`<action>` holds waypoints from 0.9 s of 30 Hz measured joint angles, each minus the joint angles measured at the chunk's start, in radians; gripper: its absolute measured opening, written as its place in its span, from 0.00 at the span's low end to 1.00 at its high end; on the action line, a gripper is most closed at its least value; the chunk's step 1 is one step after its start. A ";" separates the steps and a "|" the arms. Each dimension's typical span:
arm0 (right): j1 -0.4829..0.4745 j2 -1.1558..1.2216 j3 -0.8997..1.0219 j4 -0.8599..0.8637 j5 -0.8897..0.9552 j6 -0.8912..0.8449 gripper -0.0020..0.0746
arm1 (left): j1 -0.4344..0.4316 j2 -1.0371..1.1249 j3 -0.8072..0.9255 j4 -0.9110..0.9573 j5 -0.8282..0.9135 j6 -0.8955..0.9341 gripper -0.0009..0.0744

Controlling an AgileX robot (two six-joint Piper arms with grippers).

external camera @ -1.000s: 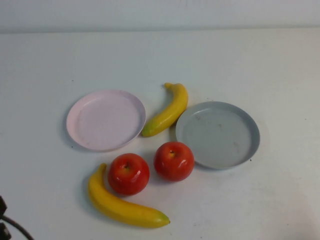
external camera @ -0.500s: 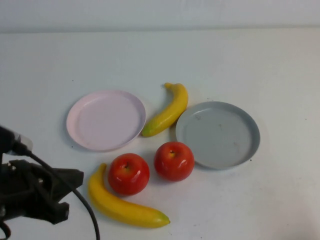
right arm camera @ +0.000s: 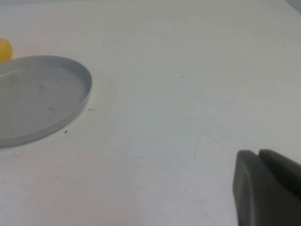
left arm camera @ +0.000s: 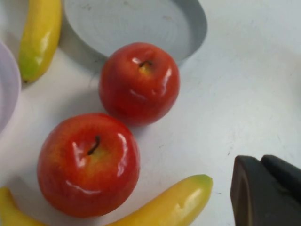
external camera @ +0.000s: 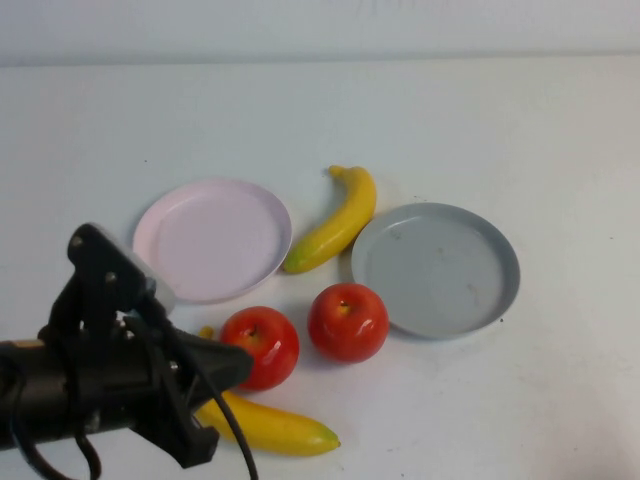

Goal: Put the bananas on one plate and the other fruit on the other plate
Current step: Put one type of fruit in the left plate

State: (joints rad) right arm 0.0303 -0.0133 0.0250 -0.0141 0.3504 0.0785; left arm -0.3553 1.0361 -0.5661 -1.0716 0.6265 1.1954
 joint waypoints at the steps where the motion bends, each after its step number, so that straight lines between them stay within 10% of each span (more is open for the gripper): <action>1: 0.000 0.000 0.000 0.000 0.000 0.000 0.01 | -0.026 0.005 0.000 0.000 -0.014 0.000 0.01; 7: 0.000 0.000 0.000 0.000 0.000 0.000 0.01 | -0.074 0.009 0.000 0.000 -0.099 0.066 0.12; 14: 0.000 0.000 0.000 0.000 0.000 0.000 0.01 | -0.074 0.064 0.000 -0.009 -0.245 0.128 0.82; 27: 0.000 0.000 0.000 0.000 0.000 0.000 0.01 | -0.074 0.235 0.000 -0.105 -0.273 0.355 0.90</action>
State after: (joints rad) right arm 0.0303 -0.0133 0.0250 -0.0141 0.3504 0.0785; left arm -0.4295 1.2708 -0.5661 -1.1764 0.3533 1.5504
